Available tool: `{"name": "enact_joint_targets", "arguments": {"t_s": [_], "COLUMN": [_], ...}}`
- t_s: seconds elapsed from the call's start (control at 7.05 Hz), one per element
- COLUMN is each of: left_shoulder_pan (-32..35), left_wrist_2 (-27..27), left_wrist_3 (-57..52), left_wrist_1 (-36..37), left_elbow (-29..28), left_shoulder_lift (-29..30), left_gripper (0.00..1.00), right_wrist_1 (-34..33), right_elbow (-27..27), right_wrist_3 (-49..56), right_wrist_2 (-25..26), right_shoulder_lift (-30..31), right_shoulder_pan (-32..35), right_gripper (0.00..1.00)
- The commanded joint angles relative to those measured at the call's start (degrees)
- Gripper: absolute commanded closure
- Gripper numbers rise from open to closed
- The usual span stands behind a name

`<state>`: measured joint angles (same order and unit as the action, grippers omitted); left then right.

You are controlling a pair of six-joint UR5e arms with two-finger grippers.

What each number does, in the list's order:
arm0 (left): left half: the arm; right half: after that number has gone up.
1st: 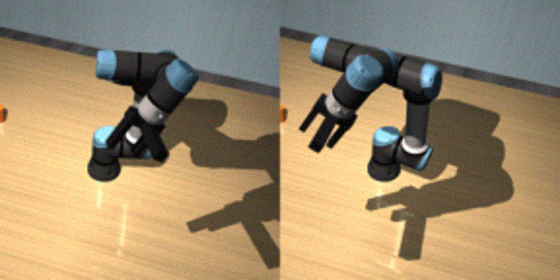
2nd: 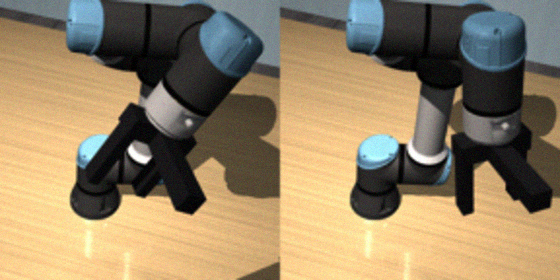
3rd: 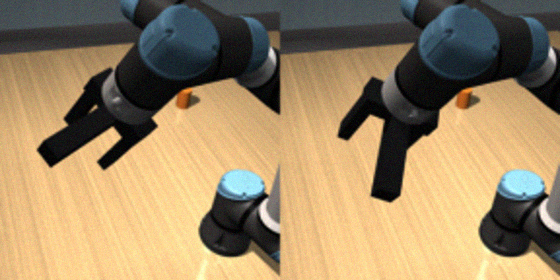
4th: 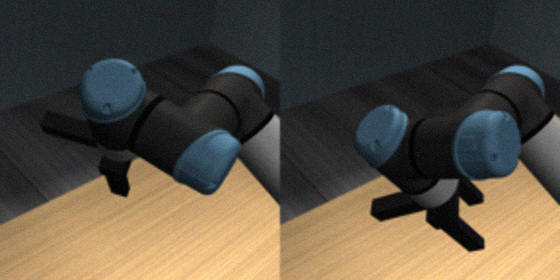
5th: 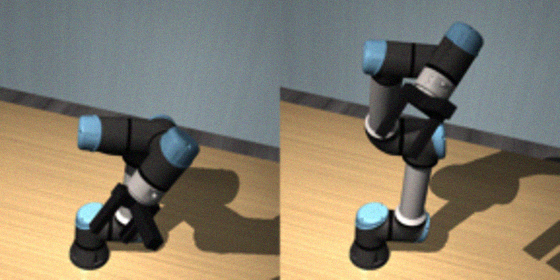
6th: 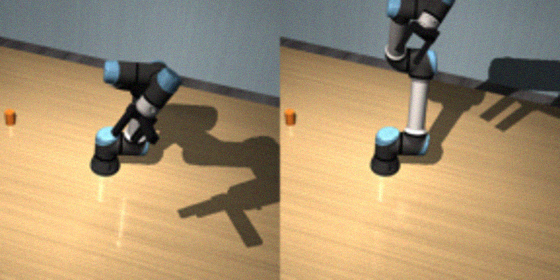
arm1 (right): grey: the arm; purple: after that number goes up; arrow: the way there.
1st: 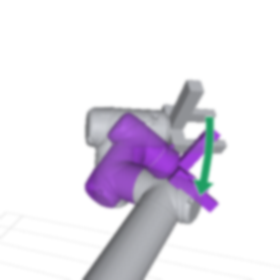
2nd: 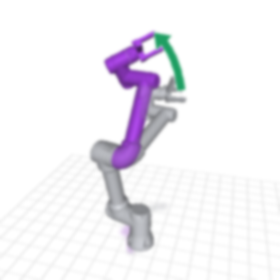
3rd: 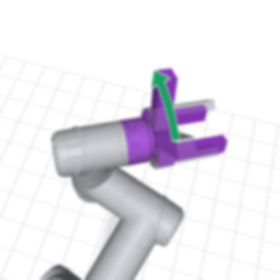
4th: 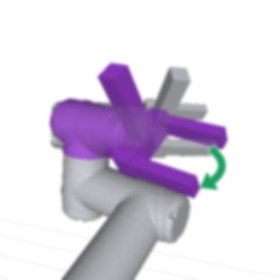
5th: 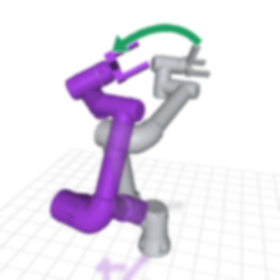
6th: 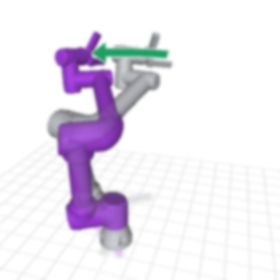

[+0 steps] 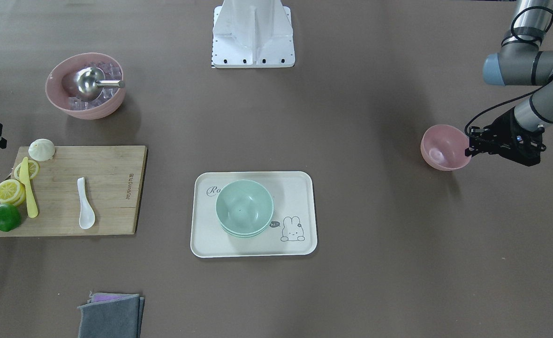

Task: Stack pink bowl on green and place spoon
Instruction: 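Lower the left gripper onto the rim of the pink bowl and grasp, then carry the pink bowl with the left gripper over the green bowl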

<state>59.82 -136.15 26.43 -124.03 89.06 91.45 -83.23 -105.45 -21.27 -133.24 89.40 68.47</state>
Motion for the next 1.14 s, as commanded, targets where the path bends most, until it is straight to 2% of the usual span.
{"name": "enact_joint_targets", "arguments": {"t_s": [0.0, 0.14, 0.57, 0.71, 0.85, 0.99], "left_shoulder_pan": [0.2, 0.5, -1.4, -6.4, -11.4, -16.2], "left_wrist_2": [-3.5, -3.5, -2.9, 0.3, 6.4, 11.3], "left_wrist_3": [0.3, 1.1, 27.2, 36.1, 41.7, 45.4], "left_wrist_1": [0.7, 1.7, 2.6, 3.7, 5.3, 10.6], "left_elbow": [1.2, 2.3, 3.8, 3.7, 3.4, 2.7], "left_shoulder_lift": [0.9, 2.0, 15.5, 21.1, 25.6, 31.6], "left_gripper": [1.00, 1.00, 1.00, 1.00, 1.00, 1.00], "right_wrist_1": [0.0, 0.0, 0.0, 0.0, 0.0, 0.0], "right_elbow": [-0.1, -0.1, 0.0, 0.0, 0.0, 0.1], "right_wrist_3": [0.0, 0.0, -0.1, -0.1, -0.1, -0.1], "right_wrist_2": [0.0, 0.0, 0.0, 0.0, 0.0, 0.1], "right_shoulder_lift": [0.0, -0.2, -0.4, -0.4, -0.5, -0.5], "right_shoulder_pan": [0.0, 0.0, -0.1, -0.1, -0.2, -0.2], "right_gripper": [0.00, 0.00, 0.00, 0.00, 0.00, 0.00]}}
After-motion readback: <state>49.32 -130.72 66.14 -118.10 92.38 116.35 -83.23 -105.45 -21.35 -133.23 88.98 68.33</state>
